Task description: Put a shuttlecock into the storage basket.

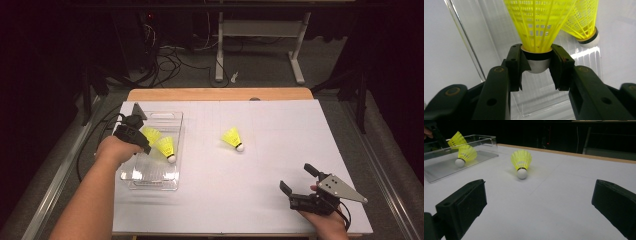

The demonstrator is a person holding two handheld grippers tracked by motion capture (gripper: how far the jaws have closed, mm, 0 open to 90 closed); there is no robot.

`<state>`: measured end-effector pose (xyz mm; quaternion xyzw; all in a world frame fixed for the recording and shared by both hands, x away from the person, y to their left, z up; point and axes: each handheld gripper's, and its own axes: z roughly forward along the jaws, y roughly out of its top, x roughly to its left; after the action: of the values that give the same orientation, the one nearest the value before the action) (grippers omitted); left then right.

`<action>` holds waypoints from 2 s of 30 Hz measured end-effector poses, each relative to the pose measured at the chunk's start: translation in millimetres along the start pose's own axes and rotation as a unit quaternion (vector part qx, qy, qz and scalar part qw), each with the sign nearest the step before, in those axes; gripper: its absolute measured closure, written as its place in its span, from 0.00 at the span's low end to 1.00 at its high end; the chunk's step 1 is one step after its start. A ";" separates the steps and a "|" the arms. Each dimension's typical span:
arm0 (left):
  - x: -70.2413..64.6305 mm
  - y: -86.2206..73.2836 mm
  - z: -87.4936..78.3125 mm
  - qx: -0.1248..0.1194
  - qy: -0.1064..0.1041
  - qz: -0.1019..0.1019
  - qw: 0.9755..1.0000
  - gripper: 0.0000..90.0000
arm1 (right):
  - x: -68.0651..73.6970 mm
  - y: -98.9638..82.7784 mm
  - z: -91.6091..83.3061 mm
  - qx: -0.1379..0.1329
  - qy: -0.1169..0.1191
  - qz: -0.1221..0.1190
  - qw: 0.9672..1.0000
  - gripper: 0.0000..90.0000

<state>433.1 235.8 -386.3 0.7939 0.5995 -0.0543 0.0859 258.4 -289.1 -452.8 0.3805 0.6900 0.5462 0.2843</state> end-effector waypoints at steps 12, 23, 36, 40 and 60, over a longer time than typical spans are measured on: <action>2.5 1.9 9.7 0.003 0.011 -0.016 1.000 0.72 | -0.2 -0.2 0.3 0.000 0.001 0.001 1.000 0.00; 4.1 0.1 13.8 0.008 0.010 -0.016 1.000 0.71 | 0.0 -0.5 0.7 0.001 0.002 0.001 1.000 0.00; -1.2 2.2 19.3 0.012 0.024 -0.013 1.000 0.71 | 0.1 -0.3 -0.2 0.000 0.002 0.002 1.000 0.00; -1.5 1.9 19.7 0.010 0.026 -0.013 1.000 0.71 | -0.1 -0.2 -0.6 -0.001 0.002 0.001 1.000 0.00; -8.7 0.5 15.9 0.016 0.008 0.009 1.000 0.56 | -0.1 0.2 -1.1 -0.003 0.001 0.001 1.000 0.00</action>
<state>431.4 224.2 -400.2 0.8009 0.5920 -0.0567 0.0693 257.6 -289.7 -452.4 0.3798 0.6886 0.5484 0.2845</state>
